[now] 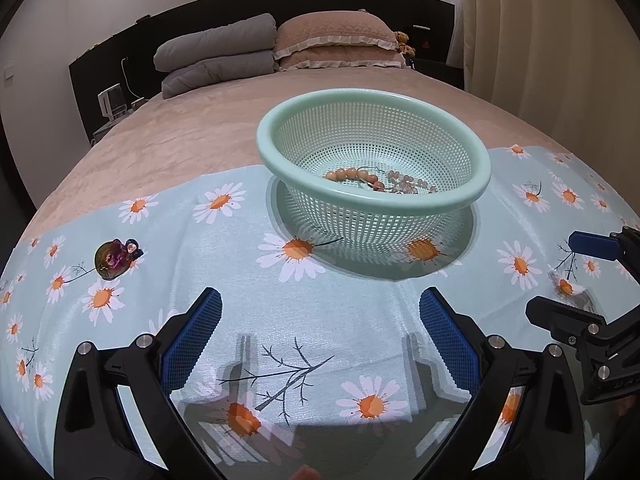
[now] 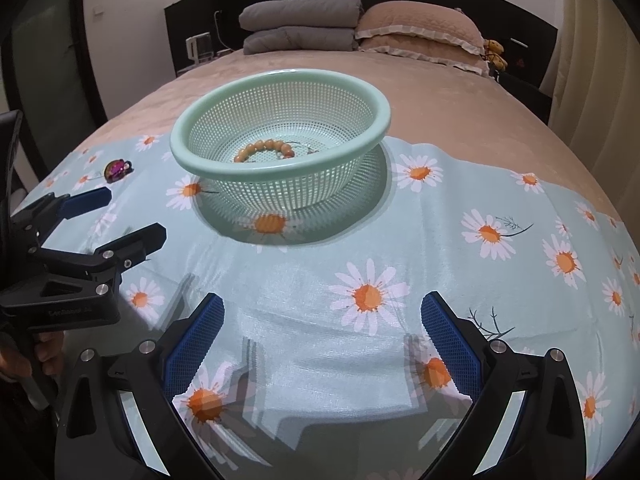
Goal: Organize jewelry
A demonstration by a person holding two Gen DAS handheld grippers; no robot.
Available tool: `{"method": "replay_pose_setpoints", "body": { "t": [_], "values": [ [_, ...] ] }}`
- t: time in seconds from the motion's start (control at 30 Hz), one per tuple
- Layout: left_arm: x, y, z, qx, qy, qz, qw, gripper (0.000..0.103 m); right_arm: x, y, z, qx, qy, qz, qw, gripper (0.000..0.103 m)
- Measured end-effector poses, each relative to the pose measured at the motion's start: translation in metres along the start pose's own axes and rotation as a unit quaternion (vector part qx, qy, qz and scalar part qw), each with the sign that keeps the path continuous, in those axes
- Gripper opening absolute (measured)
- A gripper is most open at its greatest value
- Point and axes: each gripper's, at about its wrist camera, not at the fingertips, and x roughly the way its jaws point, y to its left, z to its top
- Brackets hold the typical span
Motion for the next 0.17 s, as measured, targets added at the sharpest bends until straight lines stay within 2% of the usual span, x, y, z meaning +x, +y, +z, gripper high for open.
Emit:
{"method": "replay_pose_setpoints", "body": {
  "t": [0.07,0.17],
  "values": [
    [-0.0029,-0.0016,0.001,0.002,-0.009,0.008,0.9999,0.097,0.0009,0.0005,-0.0008,-0.001,0.001,0.0,1.0,0.095],
    [-0.0045,-0.0008,0.0018,0.0,-0.009,0.001,1.0,0.097,0.0007,0.0011,-0.0008,-0.004,0.001,0.002,1.0,0.095]
  ]
}}
